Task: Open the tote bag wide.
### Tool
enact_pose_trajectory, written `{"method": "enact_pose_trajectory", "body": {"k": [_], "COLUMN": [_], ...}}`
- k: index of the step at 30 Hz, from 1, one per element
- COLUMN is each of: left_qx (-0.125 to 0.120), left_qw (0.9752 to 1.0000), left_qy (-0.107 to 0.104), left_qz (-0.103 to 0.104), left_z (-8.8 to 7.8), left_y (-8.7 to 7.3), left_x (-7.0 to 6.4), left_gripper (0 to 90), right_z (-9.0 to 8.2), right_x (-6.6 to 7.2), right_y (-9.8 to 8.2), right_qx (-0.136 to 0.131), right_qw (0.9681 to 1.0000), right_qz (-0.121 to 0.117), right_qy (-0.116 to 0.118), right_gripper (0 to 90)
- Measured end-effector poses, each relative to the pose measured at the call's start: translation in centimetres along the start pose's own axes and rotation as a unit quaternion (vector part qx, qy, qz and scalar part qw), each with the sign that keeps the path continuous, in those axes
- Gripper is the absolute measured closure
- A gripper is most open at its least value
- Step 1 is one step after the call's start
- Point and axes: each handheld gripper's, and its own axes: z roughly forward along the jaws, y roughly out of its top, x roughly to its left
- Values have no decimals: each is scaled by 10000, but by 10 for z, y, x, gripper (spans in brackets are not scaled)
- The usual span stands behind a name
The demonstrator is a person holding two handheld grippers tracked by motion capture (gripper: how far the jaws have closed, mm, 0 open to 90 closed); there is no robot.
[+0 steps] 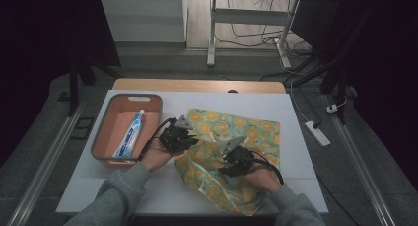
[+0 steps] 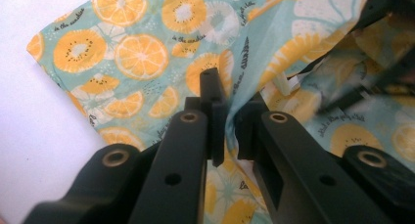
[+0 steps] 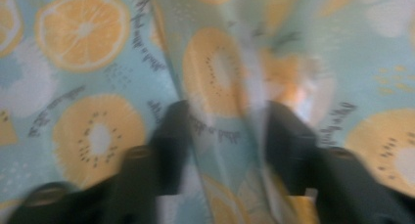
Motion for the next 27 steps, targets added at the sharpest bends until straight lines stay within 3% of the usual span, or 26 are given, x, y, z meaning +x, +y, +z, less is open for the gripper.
{"method": "enact_pose_trajectory", "body": {"k": [2, 3, 5, 8, 9, 10, 12, 16, 20, 27], "left_qx": [25, 46, 43, -14, -14, -75, -149, -307, -406, -538], "left_qw": [10000, 10000, 10000, 10000, 10000, 9999, 9999, 9995, 9990, 9985], "left_qy": [-31, -47, -61, -62, -62, -62, -36, 82, 130, -20], "left_qz": [18, 26, 41, 52, 52, 40, 29, -49, -135, -100], "left_z": [0, 0, -2, -7, -7, -11, -16, -21, -23, -37], "left_y": [0, -1, -2, -3, -3, -2, -1, 1, 1, 0], "left_x": [0, -1, -2, -3, -3, -2, -1, 3, 7, 7], "left_gripper": [847, 847, 844, 839, 837, 837, 833, 790, 637, 331], "right_z": [-1, -1, -3, -20, -20, -36, -49, -60, -55, -35], "right_x": [-3, -4, -4, -8, -8, -14, -24, -49, -64, -73], "right_y": [0, 0, 2, 11, 11, 18, 24, 34, 44, 42], "right_qx": [-27, -43, -110, -507, -507, -833, -1044, -1532, -1643, -1385], "right_qw": [9999, 9998, 9993, 9974, 9974, 9946, 9918, 9844, 9812, 9835], "right_qz": [45, 19, -110, -62, -62, 49, 176, 666, 846, 1030], "right_qy": [-118, -180, -354, -508, -508, -614, -711, -559, -563, -547], "right_gripper": [829, 881, 895, 898, 898, 897, 897, 897, 897, 897]}}
